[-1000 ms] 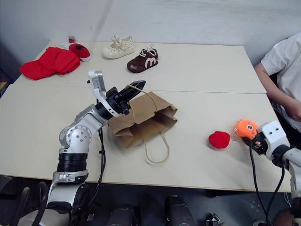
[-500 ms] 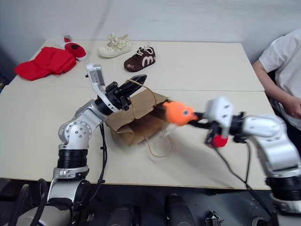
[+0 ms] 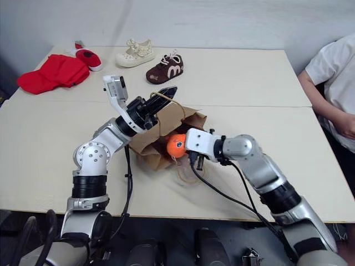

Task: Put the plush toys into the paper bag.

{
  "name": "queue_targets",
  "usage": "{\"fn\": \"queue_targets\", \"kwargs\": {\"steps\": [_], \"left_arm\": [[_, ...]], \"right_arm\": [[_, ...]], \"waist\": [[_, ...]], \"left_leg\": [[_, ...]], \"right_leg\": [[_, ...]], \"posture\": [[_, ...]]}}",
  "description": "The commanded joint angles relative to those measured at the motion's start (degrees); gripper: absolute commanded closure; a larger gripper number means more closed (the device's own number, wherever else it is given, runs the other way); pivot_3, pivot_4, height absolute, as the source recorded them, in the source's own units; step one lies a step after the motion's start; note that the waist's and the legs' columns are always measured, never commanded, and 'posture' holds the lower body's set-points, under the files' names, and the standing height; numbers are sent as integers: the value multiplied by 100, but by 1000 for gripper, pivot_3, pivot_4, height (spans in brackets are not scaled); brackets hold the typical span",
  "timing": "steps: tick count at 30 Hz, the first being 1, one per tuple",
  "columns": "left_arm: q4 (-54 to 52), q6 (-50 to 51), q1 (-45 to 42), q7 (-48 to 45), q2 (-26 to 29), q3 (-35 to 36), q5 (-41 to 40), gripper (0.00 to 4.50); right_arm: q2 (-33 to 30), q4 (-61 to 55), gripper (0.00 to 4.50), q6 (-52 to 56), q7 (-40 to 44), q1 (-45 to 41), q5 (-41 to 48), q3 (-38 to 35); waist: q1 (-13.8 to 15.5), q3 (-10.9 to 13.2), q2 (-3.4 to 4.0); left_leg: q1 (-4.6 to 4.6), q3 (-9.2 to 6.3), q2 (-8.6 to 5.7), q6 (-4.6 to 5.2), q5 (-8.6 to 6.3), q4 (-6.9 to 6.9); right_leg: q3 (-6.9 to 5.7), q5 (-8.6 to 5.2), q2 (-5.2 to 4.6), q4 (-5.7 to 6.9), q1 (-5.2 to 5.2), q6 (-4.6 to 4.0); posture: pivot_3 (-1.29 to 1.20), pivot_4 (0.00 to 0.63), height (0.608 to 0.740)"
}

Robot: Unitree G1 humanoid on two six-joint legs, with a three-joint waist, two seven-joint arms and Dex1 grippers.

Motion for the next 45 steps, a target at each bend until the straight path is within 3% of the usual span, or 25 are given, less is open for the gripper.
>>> {"fn": "queue_targets", "kwargs": {"steps": [1,10,11,13,17,22,23,28,35,39,45], "left_arm": [[-217,-15,-131,-99,-44,-17,-145,4500],[-171,-91,-74,-122,-102,17,-94,4500],[-172,-107,-72,-104,-109,31,-88,4500],[-169,-127,-66,-81,-107,63,-89,4500],[-151,-166,-35,-51,-95,117,-79,4500],[-137,-211,-12,-30,-92,129,-53,4500],[-140,-216,-5,-36,-86,127,-47,4500],[-107,-234,20,-94,-16,118,11,4500],[-26,-275,12,-176,53,134,44,4500],[53,-298,-29,-219,65,83,90,4500],[125,-319,-122,-263,64,21,132,4500]], "right_arm": [[380,-36,4450,387,-203,-278,-78,-20],[1061,361,4451,230,-542,-67,-255,94],[1034,268,3733,143,-547,35,-202,-4],[933,-32,3248,38,-443,240,43,-304],[603,-561,1855,-321,-182,610,647,-1067],[-27,-1585,174,-99,692,1615,2233,-2256],[-224,-1784,40,-72,829,1920,2474,-2541],[-871,-2448,40,82,839,3403,3191,-3855],[-781,-2061,40,-1101,609,5621,2783,-5782],[-969,-1653,40,-1605,509,5930,2302,-5916],[-1492,-1267,40,-923,346,4999,2332,-5282]], "waist": [[-3,0,0],[6,0,0],[6,0,0],[18,0,0],[20,0,-1],[41,1,-2],[53,1,-2],[63,6,-11],[70,7,-12],[26,7,-13],[27,7,-11]], "left_leg": [[0,0,2,-1,0,0],[-4,-1,-1,0,0,2],[-4,-3,-1,0,0,1],[-6,-4,-1,0,0,0],[-10,-7,-3,1,-1,1],[-10,-16,-2,-1,-2,-3],[-11,-16,-3,-1,-3,-6],[-9,-15,-6,5,-6,-4],[5,-12,-8,-1,-5,-14],[17,2,-12,1,-4,-8],[23,10,-9,-2,-3,-9]], "right_leg": [[0,-1,1,1,-1,-1],[-3,-1,-4,-1,-1,-1],[-4,-1,-4,-2,0,-1],[-6,-1,-4,-3,0,-1],[-8,0,-4,-4,0,0],[-15,0,0,-13,5,0],[-15,0,-1,-15,5,0],[-13,1,-2,-18,10,2],[-1,1,7,-17,17,3],[15,4,7,-14,24,8],[25,4,16,-10,22,8]], "posture": [[0,150,740],[0,150,740],[0,150,740],[0,150,740],[0,150,740],[0,150,740],[0,150,740],[0,150,740],[0,150,740],[0,150,740],[0,150,740]]}}
